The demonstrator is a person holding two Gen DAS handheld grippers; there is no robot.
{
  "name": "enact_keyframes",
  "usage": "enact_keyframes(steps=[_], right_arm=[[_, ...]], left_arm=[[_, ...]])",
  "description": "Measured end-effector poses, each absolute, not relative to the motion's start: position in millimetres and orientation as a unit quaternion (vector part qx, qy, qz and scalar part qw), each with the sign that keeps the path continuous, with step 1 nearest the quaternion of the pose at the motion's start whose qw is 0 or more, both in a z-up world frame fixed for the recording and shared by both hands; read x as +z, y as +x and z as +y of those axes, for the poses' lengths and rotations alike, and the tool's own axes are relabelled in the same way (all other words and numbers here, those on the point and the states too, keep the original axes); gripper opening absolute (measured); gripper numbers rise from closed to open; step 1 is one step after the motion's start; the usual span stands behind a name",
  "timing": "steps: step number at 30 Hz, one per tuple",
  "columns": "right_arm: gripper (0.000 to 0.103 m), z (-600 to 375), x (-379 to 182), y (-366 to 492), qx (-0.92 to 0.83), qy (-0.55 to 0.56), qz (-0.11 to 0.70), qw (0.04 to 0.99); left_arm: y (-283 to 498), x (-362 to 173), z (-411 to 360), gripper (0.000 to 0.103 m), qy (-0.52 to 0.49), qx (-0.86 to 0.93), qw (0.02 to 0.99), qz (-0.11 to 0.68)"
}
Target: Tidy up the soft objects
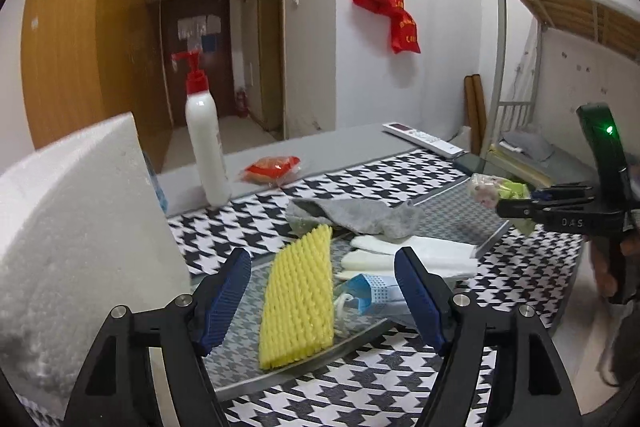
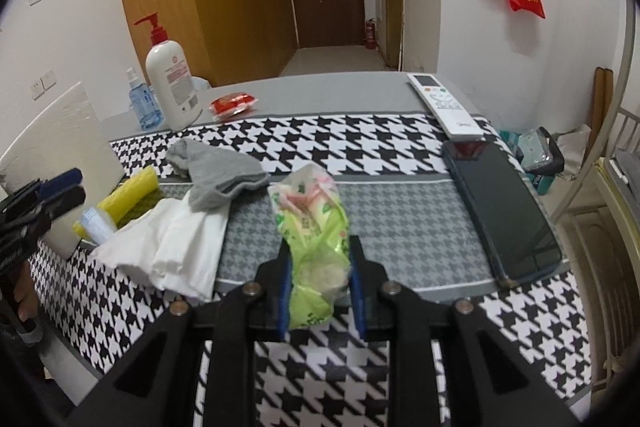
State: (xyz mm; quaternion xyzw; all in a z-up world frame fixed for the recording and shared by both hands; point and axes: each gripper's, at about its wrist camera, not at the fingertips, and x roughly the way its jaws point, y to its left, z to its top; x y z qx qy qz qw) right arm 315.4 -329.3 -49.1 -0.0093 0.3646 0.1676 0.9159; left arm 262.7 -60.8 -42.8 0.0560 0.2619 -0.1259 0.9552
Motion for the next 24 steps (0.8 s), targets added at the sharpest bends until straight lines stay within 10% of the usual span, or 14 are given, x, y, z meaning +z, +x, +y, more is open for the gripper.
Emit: enact_keyframes(steps=[16, 24], right_arm=[[0.028, -339.9, -42.3, 285.6, 0.183, 0.021, 0.331, 0.926], [0.028, -343.3, -50.8, 276.2, 0.197, 0.035, 0.323, 0.925]], left_arm=[[326.6, -56.7, -97.6, 0.064, 0.106, -0.050, 0.916, 0.383], [338.0, -70.5, -101.9, 0.039, 0.143, -0.027, 0.897, 0.417]])
